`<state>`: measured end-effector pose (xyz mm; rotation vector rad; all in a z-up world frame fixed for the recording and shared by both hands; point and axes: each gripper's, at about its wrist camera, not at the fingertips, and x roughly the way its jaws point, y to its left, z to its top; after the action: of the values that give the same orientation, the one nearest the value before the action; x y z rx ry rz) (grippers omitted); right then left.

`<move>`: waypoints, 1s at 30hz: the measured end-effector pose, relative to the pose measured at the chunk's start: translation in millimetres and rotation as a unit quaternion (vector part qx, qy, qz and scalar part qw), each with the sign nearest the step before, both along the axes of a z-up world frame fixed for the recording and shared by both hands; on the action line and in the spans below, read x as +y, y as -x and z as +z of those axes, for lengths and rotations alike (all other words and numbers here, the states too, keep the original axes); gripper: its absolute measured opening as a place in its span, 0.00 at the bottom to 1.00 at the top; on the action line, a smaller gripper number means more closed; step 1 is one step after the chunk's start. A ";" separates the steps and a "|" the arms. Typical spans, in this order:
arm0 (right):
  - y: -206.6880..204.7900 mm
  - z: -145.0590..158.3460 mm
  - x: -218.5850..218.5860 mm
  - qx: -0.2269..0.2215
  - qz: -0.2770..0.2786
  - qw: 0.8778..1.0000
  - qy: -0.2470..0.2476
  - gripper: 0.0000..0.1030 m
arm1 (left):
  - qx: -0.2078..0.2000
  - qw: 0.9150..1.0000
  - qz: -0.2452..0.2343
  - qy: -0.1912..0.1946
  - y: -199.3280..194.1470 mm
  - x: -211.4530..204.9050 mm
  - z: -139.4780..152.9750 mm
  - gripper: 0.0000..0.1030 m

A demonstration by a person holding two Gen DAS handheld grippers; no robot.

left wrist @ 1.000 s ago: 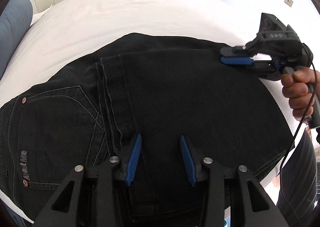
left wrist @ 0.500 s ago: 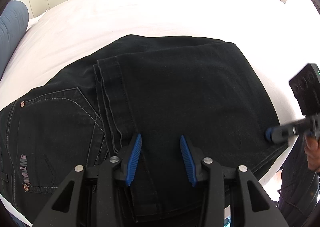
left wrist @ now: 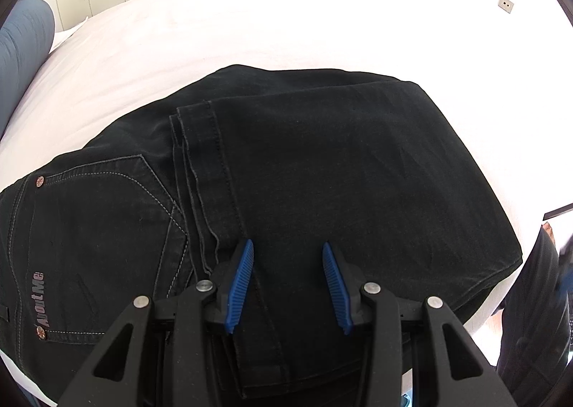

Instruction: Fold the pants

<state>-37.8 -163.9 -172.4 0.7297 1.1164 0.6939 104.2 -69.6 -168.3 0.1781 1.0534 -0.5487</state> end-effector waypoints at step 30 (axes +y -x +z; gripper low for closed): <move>-140.3 -7.1 47.4 0.016 -0.073 0.997 0.023 0.82 | -0.012 0.915 0.321 0.243 38.9 260.0 41.9 0.70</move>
<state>102.5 -116.5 -179.5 0.7769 1.0928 0.5322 65.2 190.3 -126.4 -0.5865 0.8547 -0.1898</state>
